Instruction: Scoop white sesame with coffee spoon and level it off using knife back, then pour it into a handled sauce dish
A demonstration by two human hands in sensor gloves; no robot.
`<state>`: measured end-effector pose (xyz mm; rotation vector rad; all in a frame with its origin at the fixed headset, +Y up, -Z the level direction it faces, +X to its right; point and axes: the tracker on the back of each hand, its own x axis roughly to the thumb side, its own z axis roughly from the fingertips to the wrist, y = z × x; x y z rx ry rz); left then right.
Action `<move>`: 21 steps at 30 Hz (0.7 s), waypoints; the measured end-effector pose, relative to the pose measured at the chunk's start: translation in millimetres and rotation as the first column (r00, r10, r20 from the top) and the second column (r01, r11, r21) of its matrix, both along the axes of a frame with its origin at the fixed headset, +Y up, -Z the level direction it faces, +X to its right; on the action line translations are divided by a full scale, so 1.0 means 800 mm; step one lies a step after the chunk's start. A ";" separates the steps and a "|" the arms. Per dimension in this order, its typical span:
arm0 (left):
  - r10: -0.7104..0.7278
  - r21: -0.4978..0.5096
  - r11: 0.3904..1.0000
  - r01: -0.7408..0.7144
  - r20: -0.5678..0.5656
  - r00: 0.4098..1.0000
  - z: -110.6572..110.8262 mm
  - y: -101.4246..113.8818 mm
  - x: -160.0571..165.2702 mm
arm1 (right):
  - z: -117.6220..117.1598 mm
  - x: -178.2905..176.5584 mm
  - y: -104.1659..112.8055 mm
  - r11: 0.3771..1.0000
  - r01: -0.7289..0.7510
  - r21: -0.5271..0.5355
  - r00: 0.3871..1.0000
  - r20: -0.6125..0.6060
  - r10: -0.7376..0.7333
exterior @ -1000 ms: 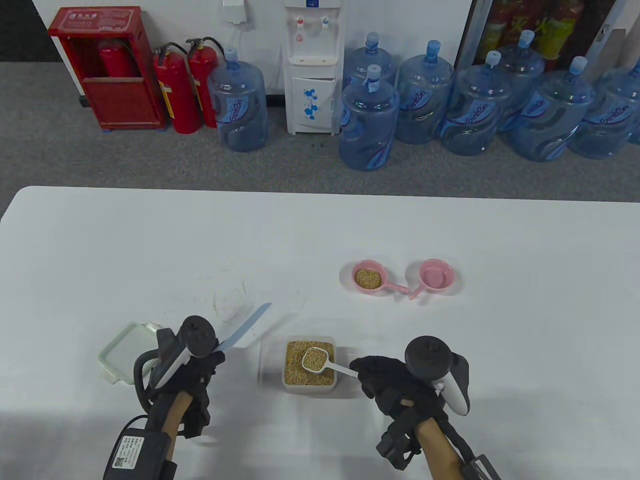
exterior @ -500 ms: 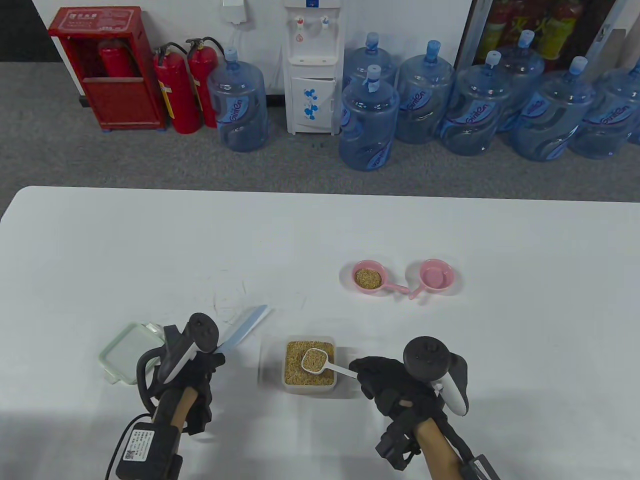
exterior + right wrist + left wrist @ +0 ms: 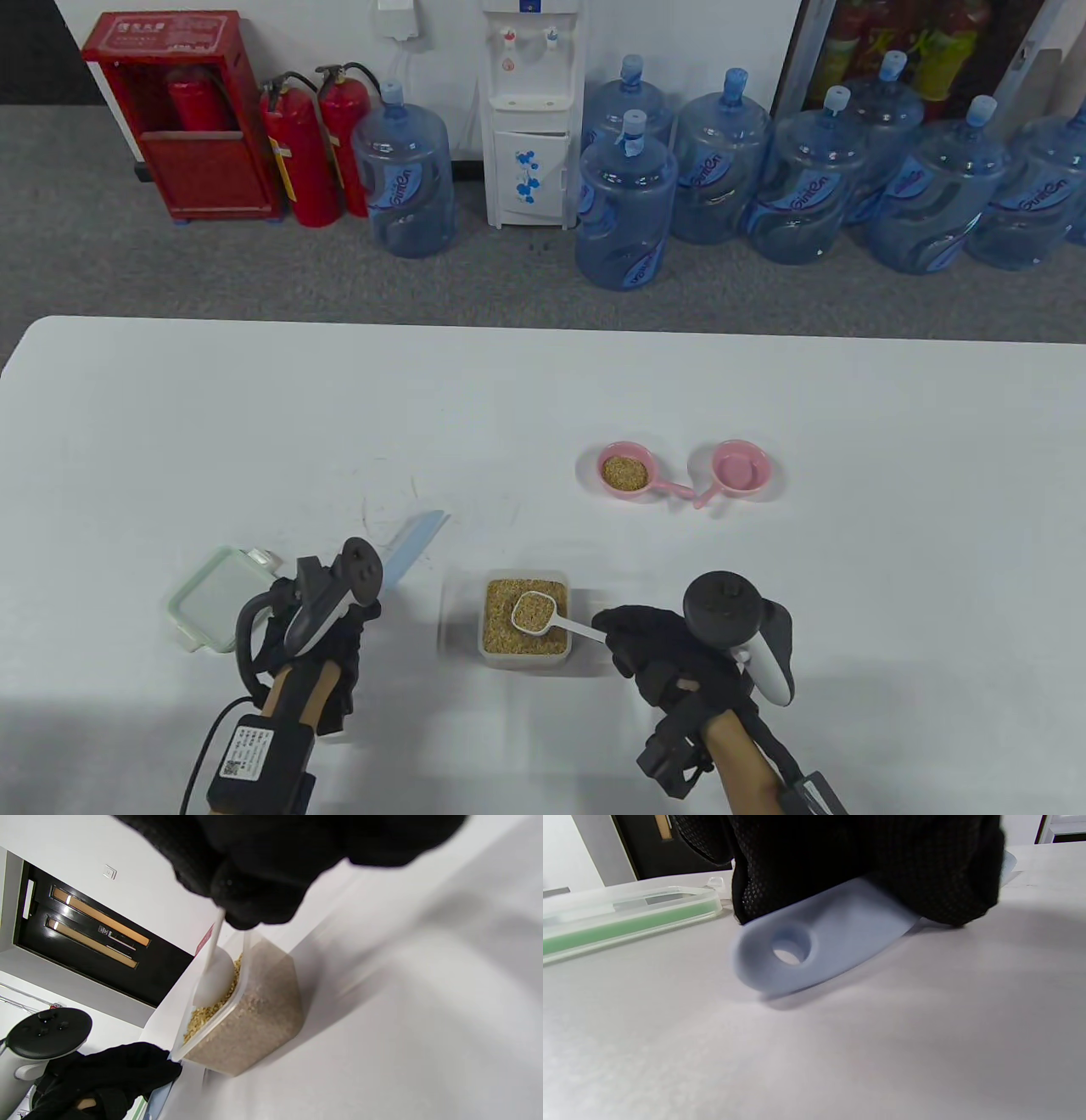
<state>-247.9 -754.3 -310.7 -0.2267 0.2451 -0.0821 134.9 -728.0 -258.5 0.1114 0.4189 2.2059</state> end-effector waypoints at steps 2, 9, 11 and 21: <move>-0.043 0.017 0.999 0.043 0.017 0.999 0.001 0.000 0.003 | 0.000 0.000 0.000 1.000 0.000 0.000 1.000 0.001 0.000; -0.246 0.045 0.969 0.244 0.075 0.966 0.007 -0.002 0.027 | 0.000 0.002 0.000 1.000 0.002 0.002 1.000 0.004 -0.002; -0.319 0.022 0.948 0.318 0.099 0.943 0.009 -0.005 0.037 | 0.000 0.002 0.001 1.000 0.002 0.004 1.000 0.005 -0.002; -0.283 -0.004 0.959 0.285 0.096 0.954 0.010 -0.005 0.034 | 0.000 0.003 0.001 1.000 0.004 0.010 1.000 0.004 -0.004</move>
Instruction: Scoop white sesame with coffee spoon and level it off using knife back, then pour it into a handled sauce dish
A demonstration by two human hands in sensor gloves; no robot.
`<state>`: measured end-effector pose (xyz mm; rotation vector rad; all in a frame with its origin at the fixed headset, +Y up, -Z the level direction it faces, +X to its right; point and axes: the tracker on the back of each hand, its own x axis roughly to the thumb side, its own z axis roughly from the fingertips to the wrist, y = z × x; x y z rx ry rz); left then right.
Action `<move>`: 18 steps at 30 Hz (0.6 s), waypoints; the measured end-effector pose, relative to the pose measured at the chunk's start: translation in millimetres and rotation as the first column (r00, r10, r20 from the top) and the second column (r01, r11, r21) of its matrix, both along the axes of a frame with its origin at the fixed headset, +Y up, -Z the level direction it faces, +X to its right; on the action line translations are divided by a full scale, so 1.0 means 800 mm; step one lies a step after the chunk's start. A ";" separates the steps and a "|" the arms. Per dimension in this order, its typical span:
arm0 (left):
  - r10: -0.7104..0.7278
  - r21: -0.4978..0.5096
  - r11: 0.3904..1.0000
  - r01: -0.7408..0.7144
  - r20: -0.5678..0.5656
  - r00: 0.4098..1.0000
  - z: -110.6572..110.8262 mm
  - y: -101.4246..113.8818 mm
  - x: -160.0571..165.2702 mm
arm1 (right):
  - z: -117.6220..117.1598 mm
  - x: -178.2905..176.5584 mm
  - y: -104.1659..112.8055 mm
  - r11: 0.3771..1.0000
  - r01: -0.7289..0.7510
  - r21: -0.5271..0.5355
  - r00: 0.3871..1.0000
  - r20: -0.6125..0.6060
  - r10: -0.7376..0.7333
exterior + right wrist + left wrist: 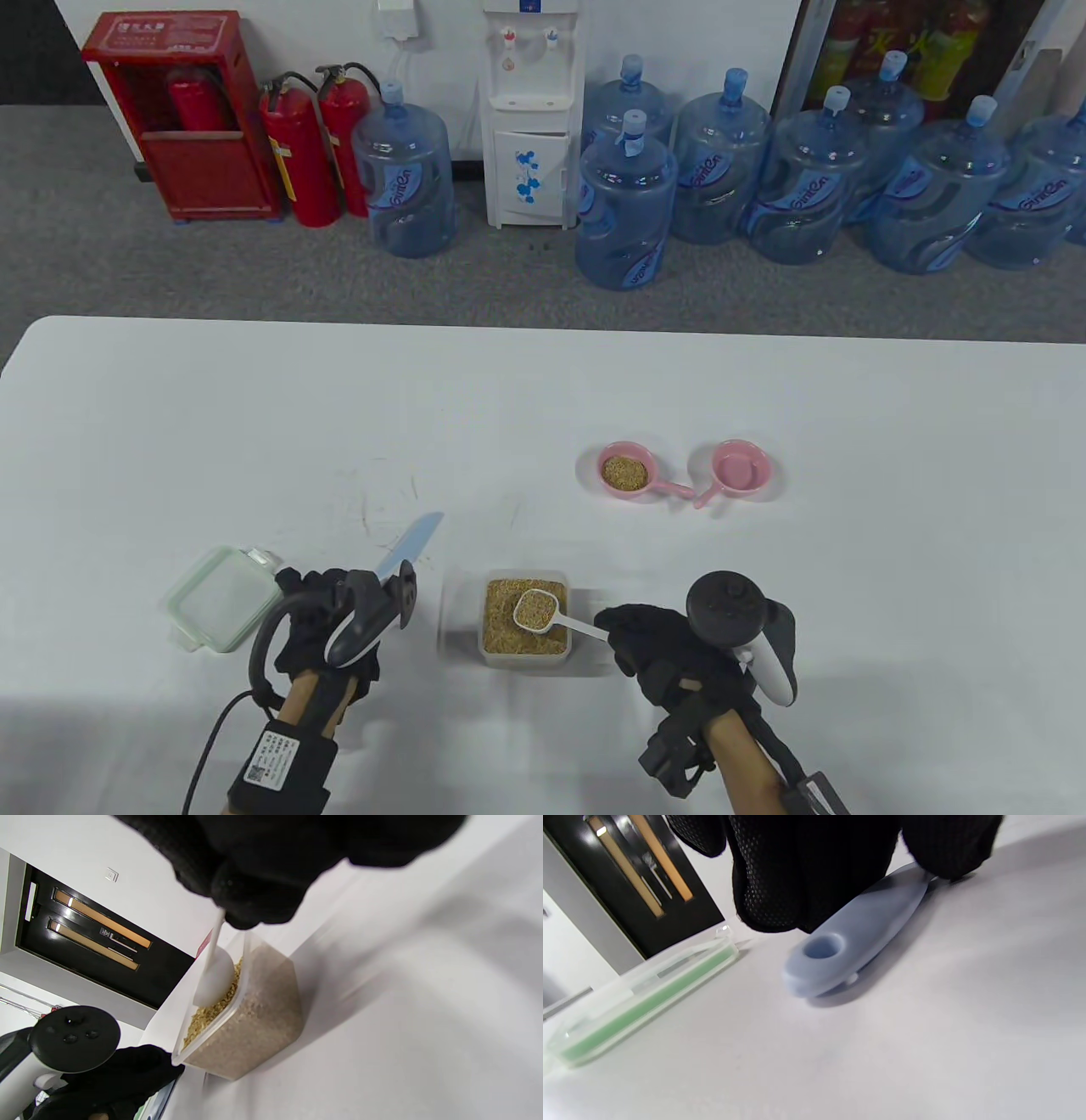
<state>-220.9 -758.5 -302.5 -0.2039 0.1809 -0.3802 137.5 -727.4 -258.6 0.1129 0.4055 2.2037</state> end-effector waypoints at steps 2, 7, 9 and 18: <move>0.076 0.004 0.997 -0.076 -0.014 0.997 0.001 0.007 -0.005 | 0.000 0.000 0.000 1.000 0.004 0.004 1.000 0.001 -0.004; 0.166 0.121 0.979 -0.167 0.024 0.986 0.010 0.037 -0.006 | 0.000 0.001 0.000 1.000 0.011 0.011 1.000 0.004 -0.011; 0.227 0.151 0.960 -0.236 0.070 0.971 0.016 0.048 -0.005 | 0.000 0.001 0.000 1.000 0.016 0.013 1.000 0.005 -0.016; 0.458 0.141 0.843 -0.519 0.315 0.831 0.036 0.057 0.012 | 0.000 0.000 0.000 0.999 0.030 0.016 1.000 0.002 -0.030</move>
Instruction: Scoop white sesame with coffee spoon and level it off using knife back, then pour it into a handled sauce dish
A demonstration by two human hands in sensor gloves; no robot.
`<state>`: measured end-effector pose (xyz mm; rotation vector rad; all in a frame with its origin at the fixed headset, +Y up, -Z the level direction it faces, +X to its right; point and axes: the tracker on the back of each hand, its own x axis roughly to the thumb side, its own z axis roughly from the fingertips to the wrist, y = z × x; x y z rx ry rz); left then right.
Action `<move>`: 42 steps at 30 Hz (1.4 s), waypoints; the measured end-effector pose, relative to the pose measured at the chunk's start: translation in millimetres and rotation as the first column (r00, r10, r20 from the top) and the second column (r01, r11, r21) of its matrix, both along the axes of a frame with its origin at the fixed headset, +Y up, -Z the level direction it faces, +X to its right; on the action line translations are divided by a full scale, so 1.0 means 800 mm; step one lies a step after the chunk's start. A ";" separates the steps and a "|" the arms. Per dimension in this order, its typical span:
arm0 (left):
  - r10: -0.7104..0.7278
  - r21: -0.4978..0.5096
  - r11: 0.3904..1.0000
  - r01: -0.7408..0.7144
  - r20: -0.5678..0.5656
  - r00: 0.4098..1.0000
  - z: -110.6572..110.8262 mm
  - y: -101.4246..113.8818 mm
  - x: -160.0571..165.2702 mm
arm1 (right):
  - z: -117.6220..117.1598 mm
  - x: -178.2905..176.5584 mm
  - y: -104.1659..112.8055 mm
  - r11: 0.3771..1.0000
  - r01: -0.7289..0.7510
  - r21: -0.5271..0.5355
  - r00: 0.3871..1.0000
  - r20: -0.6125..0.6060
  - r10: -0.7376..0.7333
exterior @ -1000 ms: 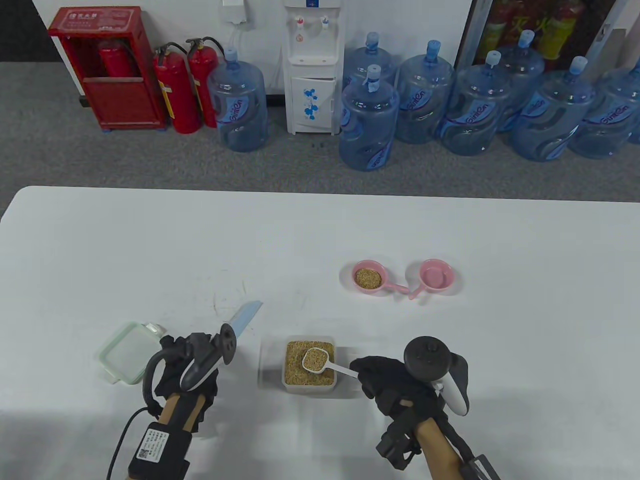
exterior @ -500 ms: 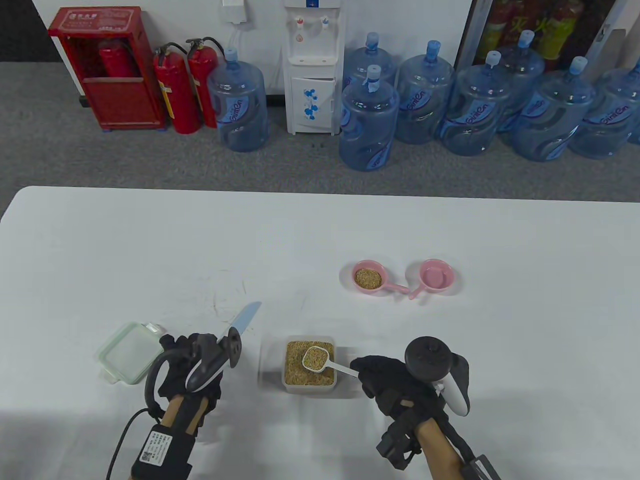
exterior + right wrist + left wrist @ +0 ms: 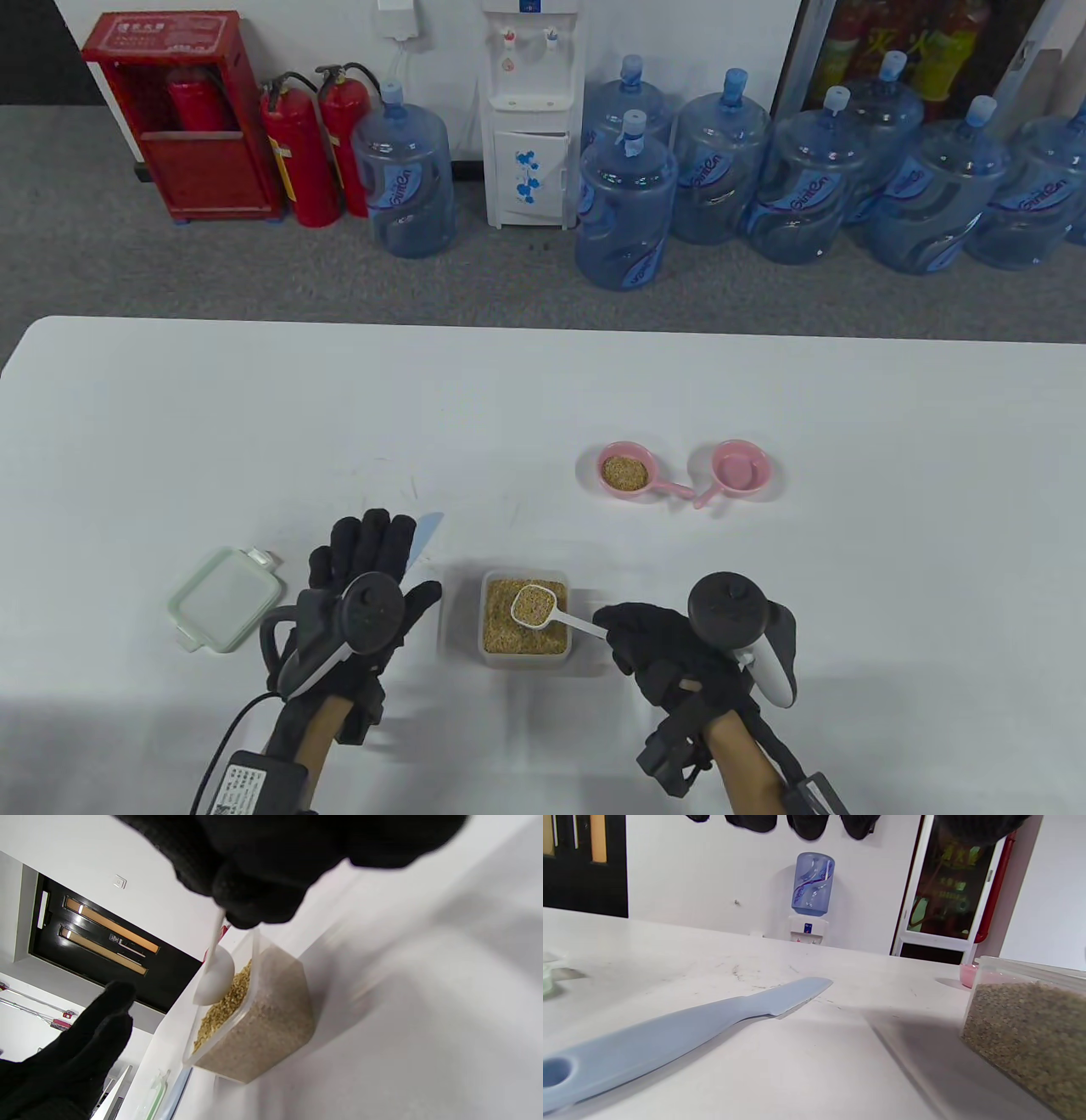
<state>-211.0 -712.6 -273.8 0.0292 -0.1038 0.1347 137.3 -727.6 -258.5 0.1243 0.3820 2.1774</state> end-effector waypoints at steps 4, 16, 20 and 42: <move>-0.015 -0.023 1.000 0.015 0.022 1.000 0.000 -0.007 0.006 | 0.000 0.000 0.000 1.000 0.007 0.002 1.000 0.002 -0.007; -0.030 -0.065 0.997 0.032 0.030 0.999 -0.002 -0.014 0.004 | -0.003 0.010 0.006 0.997 0.079 0.009 0.996 0.043 -0.080; -0.026 -0.068 0.997 0.029 0.036 0.999 -0.003 -0.014 0.003 | -0.010 0.022 0.012 0.991 0.131 0.021 0.985 0.110 -0.132; -0.056 -0.088 0.994 0.061 0.059 0.997 -0.006 -0.014 0.003 | -0.133 0.067 0.012 0.980 -0.196 -0.034 0.859 0.476 0.189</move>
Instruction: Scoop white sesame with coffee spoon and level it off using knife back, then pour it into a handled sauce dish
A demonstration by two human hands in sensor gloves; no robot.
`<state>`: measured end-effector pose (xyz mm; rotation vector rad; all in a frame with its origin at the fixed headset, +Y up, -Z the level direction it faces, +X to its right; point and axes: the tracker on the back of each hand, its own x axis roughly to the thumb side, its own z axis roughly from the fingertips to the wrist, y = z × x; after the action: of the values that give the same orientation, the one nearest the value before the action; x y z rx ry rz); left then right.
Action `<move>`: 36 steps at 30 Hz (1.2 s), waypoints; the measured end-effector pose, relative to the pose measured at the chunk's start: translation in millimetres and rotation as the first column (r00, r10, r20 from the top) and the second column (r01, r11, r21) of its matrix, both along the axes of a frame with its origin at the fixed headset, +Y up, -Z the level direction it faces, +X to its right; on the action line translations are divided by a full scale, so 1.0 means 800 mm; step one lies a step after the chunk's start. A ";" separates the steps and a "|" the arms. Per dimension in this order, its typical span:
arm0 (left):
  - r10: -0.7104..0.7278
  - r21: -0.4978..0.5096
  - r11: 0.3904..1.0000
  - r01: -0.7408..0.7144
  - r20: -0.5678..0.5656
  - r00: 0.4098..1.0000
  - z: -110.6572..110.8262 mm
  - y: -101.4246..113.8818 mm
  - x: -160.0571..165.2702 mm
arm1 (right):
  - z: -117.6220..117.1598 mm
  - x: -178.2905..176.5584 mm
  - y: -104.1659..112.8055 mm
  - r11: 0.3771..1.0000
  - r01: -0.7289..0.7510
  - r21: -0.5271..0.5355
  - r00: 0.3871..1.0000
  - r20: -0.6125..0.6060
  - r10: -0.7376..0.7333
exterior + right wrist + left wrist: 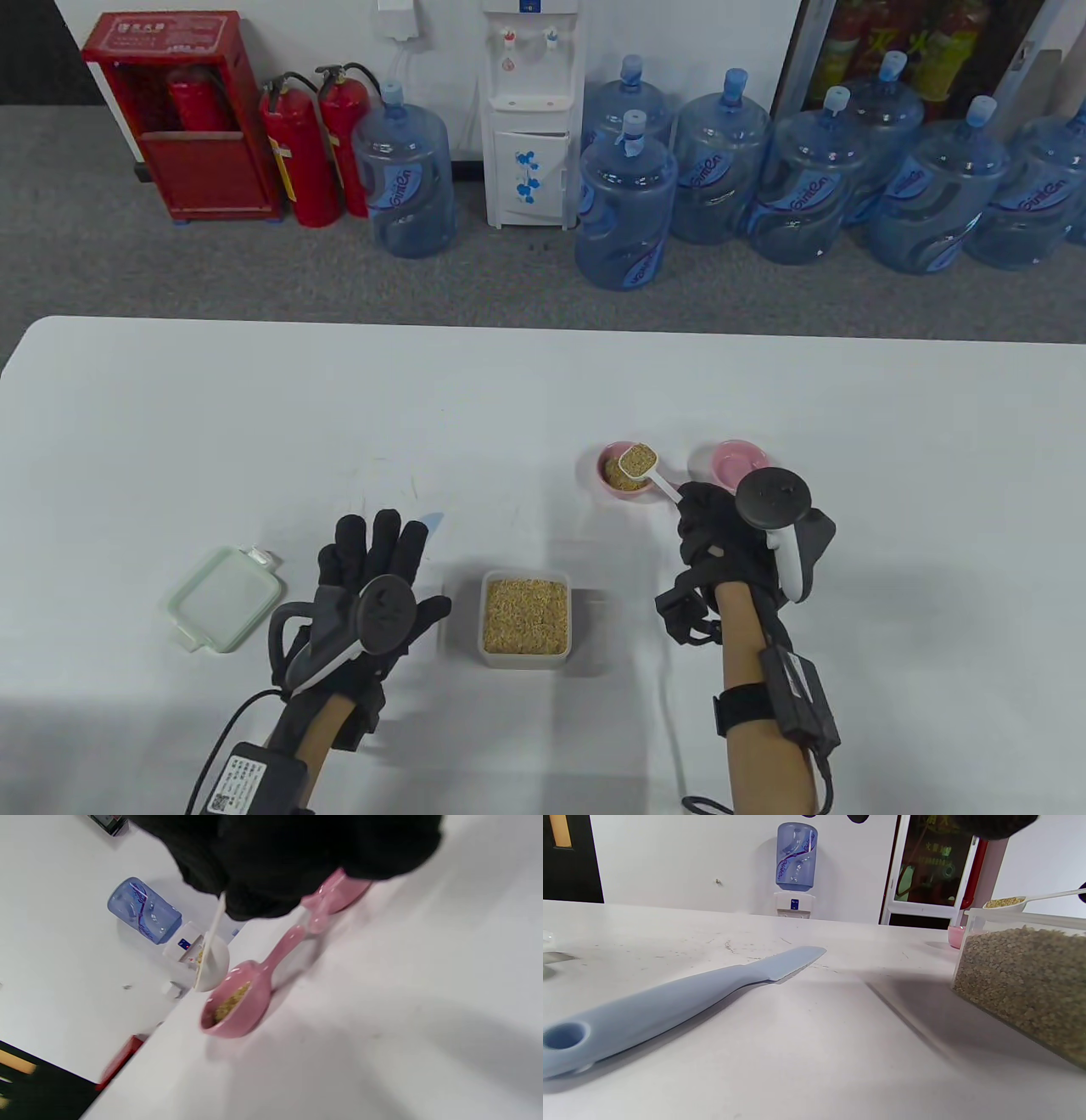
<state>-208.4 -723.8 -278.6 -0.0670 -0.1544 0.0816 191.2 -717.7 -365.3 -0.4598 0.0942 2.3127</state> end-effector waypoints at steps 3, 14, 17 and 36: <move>-0.019 0.003 1.000 0.019 0.001 1.000 0.000 0.001 0.000 | -0.006 -0.011 0.005 0.992 -0.121 0.018 0.993 -0.005 0.121; -0.045 0.006 0.999 0.046 -0.029 0.999 -0.001 0.003 0.000 | -0.012 -0.053 0.020 0.855 -0.513 0.072 0.857 -0.017 0.515; -0.043 -0.002 0.999 0.043 -0.030 0.999 -0.001 0.002 0.001 | -0.009 -0.067 0.024 0.759 -0.640 0.118 0.762 -0.027 0.647; -0.047 -0.010 0.999 0.047 -0.012 0.999 -0.001 0.002 0.004 | 0.013 -0.091 0.025 0.512 -0.815 0.271 0.545 0.058 0.837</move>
<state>-204.9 -722.5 -279.6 -0.0795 -0.1405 0.0356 118.2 -697.7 -355.1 -0.2864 -0.5290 3.2407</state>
